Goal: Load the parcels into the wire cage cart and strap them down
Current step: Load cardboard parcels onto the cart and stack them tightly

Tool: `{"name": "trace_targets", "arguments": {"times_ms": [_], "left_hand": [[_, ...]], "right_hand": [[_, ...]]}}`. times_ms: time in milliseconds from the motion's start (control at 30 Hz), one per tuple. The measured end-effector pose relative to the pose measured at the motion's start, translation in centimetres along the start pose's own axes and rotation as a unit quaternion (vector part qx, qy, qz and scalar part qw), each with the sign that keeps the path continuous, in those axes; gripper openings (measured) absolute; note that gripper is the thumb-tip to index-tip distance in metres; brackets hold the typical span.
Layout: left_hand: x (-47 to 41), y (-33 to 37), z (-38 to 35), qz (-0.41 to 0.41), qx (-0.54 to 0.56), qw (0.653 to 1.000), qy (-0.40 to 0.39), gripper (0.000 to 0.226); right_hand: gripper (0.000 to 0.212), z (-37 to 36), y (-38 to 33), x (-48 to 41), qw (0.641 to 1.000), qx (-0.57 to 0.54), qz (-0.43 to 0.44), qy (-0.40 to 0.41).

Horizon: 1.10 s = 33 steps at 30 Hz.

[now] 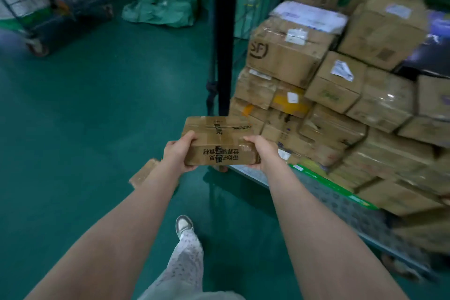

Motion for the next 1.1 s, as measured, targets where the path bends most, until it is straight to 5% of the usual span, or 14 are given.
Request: {"name": "trace_targets", "arguments": {"times_ms": [300, 400, 700, 833, 967, 1100], "left_hand": [[9.2, -2.2, -9.9, -0.042, -0.08, 0.988, -0.125, 0.055], [11.2, -2.5, -13.6, -0.047, -0.101, 0.98, -0.162, 0.059], [16.3, -3.1, -26.7, -0.05, -0.197, 0.944, -0.258, 0.054], [18.1, -2.3, -33.4, -0.059, -0.212, 0.931, -0.291, 0.035], [21.1, -1.9, -39.6, -0.082, -0.212, 0.921, -0.316, 0.05], [23.4, -2.8, -44.0, -0.077, -0.244, 0.904, -0.342, 0.048]], "right_hand": [[0.021, 14.6, 0.6, 0.9, 0.991, -0.09, -0.017, 0.096], [0.038, 18.6, 0.3, 0.6, 0.984, -0.124, -0.019, 0.125], [0.031, 28.7, -1.5, -3.4, 0.947, -0.221, -0.055, 0.227], [0.032, 32.9, -4.0, -5.3, 0.928, -0.248, -0.041, 0.275], [0.021, 37.6, -6.0, -6.9, 0.907, -0.293, -0.032, 0.301], [0.031, 41.6, -6.2, -8.4, 0.894, -0.297, -0.034, 0.335]]}}
Point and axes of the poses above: each hand's wrist, its own x-axis away from the middle knuckle, its own z-axis out of the back of the hand, y = z × x, the point moved 1 cm from there along -x, towards the middle knuckle, and after that the axes turned 14 degrees about y, right-handed, at the moved point
